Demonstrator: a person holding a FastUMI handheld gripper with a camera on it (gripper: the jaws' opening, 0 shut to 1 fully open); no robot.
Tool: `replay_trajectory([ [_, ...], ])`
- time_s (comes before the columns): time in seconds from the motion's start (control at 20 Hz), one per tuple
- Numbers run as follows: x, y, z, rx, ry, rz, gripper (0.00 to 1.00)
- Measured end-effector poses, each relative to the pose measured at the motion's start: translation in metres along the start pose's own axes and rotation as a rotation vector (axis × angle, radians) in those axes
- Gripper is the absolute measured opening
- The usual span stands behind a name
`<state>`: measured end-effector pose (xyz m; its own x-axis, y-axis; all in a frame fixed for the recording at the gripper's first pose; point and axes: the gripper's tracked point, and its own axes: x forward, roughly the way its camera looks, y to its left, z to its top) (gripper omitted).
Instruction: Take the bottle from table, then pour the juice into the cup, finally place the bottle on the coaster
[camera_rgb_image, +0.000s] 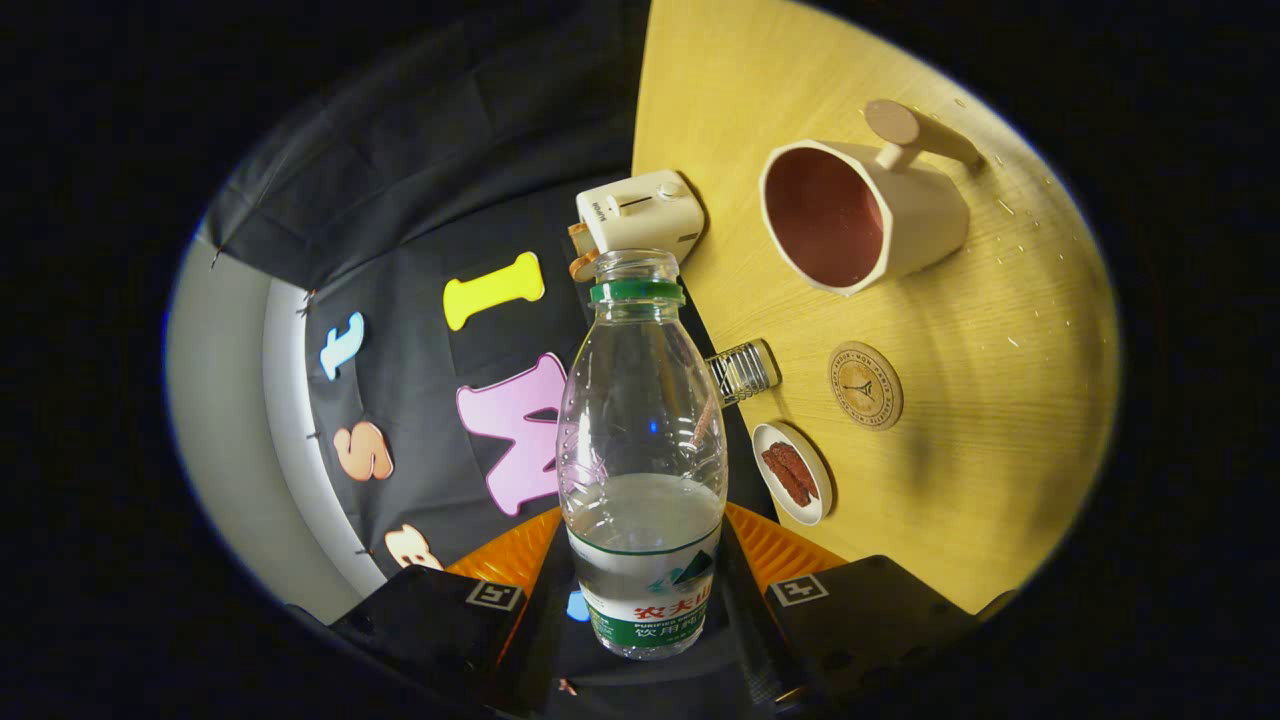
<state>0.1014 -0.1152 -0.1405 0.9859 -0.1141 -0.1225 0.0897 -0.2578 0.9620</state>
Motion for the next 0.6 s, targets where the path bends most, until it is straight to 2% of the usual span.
replay_trajectory([
  [0.3, -0.001, -0.011, -0.004, -0.386, -0.053, 0.002, 0.74],
  [0.6, 0.011, -0.012, -0.001, -0.839, -0.136, -0.012, 0.74],
])
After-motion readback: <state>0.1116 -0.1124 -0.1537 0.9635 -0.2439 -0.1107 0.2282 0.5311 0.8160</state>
